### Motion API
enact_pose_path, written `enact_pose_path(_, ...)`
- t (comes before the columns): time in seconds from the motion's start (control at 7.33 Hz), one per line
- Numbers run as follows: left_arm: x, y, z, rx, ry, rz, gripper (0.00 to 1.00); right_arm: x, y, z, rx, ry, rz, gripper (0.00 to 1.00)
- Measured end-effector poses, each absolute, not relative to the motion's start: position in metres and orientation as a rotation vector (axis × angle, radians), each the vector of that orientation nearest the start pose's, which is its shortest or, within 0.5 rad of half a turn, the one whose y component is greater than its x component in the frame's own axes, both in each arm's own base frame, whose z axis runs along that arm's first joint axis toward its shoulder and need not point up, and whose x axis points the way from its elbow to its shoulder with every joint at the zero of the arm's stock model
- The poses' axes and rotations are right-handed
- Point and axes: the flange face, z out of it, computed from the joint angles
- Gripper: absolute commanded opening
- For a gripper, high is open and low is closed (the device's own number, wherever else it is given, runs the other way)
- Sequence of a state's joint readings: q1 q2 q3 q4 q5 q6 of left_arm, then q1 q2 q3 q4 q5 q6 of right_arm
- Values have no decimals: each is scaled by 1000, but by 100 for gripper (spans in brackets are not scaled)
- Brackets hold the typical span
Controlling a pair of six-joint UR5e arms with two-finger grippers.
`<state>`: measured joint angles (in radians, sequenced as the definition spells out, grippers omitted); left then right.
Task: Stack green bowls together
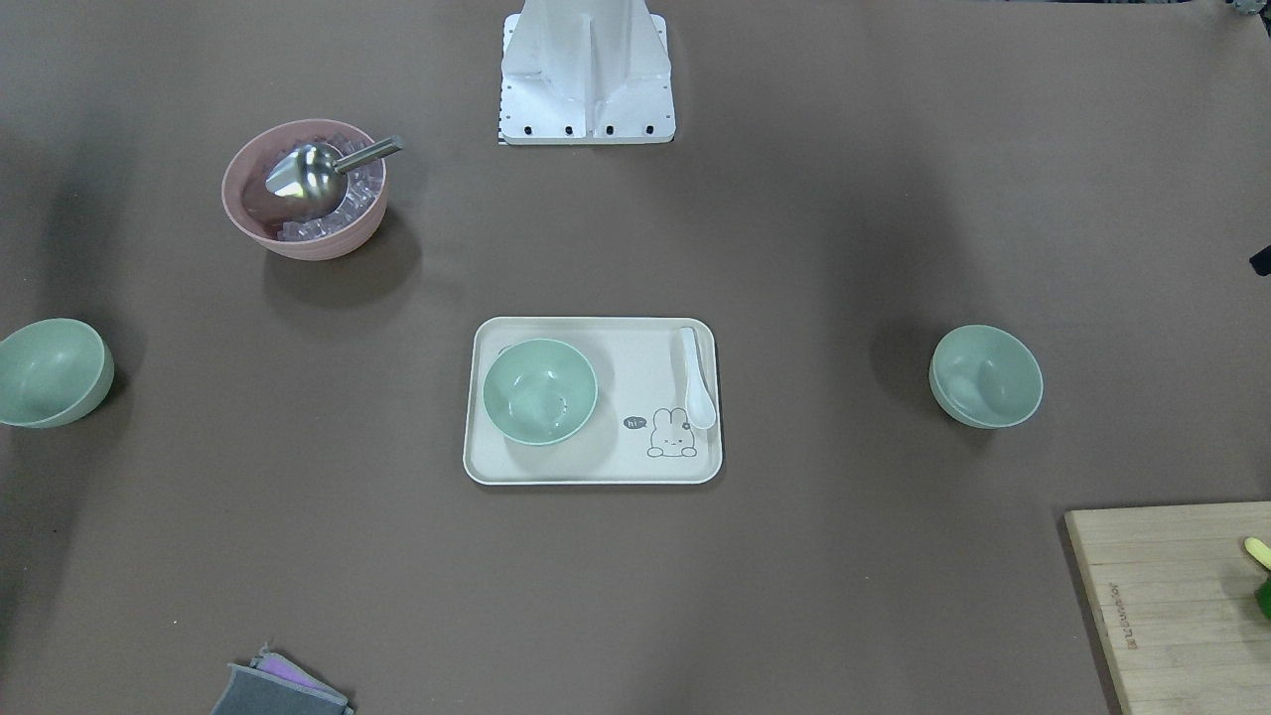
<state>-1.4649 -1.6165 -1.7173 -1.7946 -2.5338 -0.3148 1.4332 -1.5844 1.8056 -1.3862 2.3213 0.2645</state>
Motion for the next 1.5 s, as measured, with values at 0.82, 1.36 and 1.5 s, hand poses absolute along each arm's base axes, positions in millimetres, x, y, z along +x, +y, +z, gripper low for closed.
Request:
enact_pose_path(0.82,168,-556,512,57,827,-17,97,-17,-505,530,215,-773,-12,100)
enact_pose_path(1.36,210,-568,548,110,858,62,74,-17,-505,531,213,-774,-11,100)
enact_pose_path(1.5,217,-566,547,110,866,74,73,-17,-505,531,213,-774,-11,100)
